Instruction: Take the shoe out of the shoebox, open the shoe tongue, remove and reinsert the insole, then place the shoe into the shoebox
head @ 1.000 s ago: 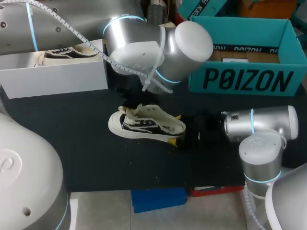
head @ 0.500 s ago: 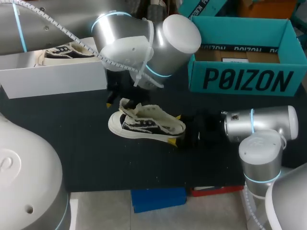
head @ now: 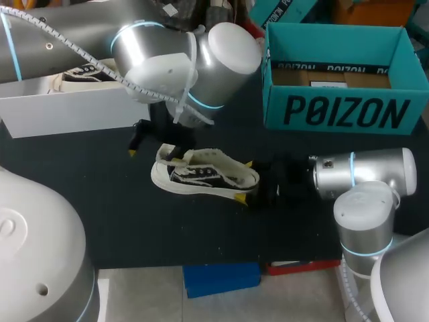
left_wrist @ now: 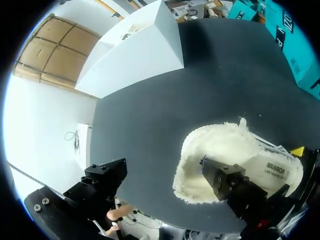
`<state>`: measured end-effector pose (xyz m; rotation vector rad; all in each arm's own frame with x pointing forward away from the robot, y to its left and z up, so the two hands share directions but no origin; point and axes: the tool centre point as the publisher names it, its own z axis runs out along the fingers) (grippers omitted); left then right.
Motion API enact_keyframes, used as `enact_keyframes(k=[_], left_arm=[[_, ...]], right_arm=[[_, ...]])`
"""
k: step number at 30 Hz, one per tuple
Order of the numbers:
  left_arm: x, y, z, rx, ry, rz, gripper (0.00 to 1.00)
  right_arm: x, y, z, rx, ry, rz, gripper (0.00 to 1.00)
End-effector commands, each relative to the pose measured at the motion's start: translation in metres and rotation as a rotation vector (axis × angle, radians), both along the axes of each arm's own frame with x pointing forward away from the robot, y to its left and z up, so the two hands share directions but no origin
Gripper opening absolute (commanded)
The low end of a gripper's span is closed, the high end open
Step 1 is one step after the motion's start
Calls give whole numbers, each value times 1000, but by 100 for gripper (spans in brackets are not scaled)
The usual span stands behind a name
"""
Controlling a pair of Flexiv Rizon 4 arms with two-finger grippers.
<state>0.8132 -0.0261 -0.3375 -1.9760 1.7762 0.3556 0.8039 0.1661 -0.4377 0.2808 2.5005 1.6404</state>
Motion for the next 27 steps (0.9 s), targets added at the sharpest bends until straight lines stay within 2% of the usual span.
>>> enact_keyframes(k=[1, 10, 18, 22, 27], left_arm=[[3, 8, -11, -6, 13, 8, 100], [4, 11, -29, 16, 46, 20, 100], [5, 11, -35, 35, 53, 22, 100], [0, 12, -24, -2, 25, -18, 100], [-7, 10, 11, -186, -15, -173, 100]], right_arm=[[0, 0, -2, -1, 1, -2, 0], [0, 0, -2, -1, 1, -2, 0], [0, 0, -2, -1, 1, -2, 0], [0, 0, -2, -1, 1, -2, 0], [0, 0, -2, -1, 1, -2, 0]])
